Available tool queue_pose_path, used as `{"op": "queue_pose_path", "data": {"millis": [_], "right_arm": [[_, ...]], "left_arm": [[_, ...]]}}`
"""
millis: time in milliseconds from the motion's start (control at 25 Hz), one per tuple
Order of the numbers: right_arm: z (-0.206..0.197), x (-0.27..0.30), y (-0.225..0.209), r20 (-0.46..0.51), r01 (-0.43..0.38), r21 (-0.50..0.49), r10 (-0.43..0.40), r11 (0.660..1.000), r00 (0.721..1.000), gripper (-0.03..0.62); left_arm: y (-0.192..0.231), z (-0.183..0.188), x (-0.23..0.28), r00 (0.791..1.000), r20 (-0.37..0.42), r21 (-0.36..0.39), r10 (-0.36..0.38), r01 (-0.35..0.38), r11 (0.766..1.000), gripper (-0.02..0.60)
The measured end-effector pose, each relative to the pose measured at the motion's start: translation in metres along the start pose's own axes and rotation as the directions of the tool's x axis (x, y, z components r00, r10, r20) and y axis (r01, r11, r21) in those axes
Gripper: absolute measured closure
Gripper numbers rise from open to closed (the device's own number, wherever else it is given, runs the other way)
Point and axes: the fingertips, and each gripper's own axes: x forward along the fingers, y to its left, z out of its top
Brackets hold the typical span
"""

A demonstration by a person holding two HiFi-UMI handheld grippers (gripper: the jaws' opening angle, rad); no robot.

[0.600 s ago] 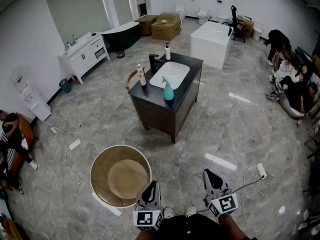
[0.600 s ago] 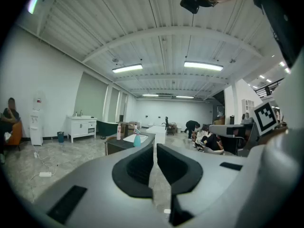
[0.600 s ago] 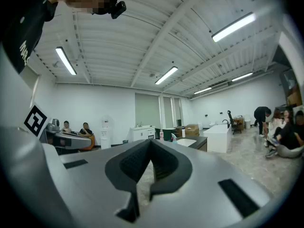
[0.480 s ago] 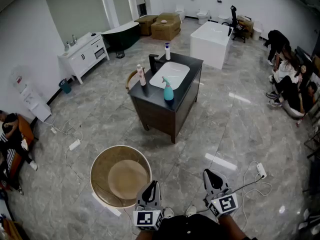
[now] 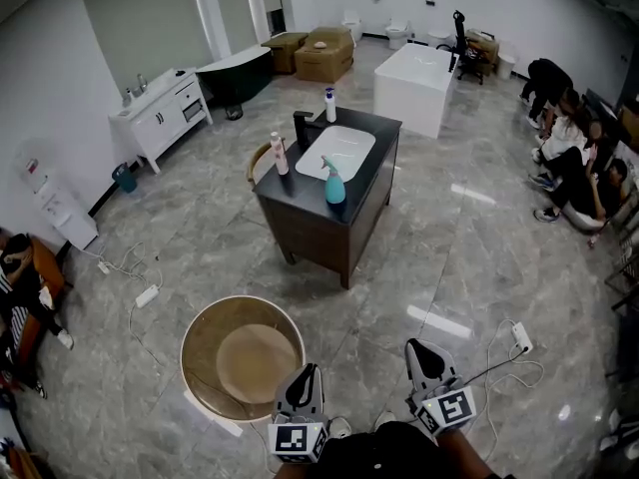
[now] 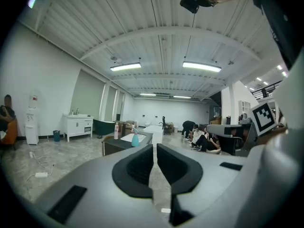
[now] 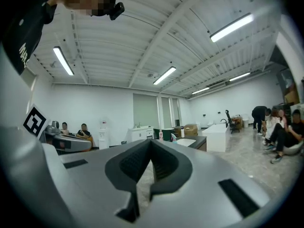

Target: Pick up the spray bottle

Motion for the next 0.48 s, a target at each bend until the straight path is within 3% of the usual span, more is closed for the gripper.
{"op": "queue_pose_path", "data": {"millis": [240, 480], "right_arm": [[-0.018, 0.002, 0.007, -0.03, 0.044, -0.001, -0.044, 0.999, 0.999, 0.6], [-0.036, 0.022, -0.006, -0.074, 0.051, 0.022, -0.049, 0.998, 0.996, 0.599]], "left_arm": [[0.012, -0.016, 0.005, 0.998, -0.04, 0.012, -0.045, 0.046, 0.999, 0.549], [0.024, -0.023, 0.033, 0.997, -0.069, -0.004, -0.037, 0.037, 0.999, 0.549]]}}
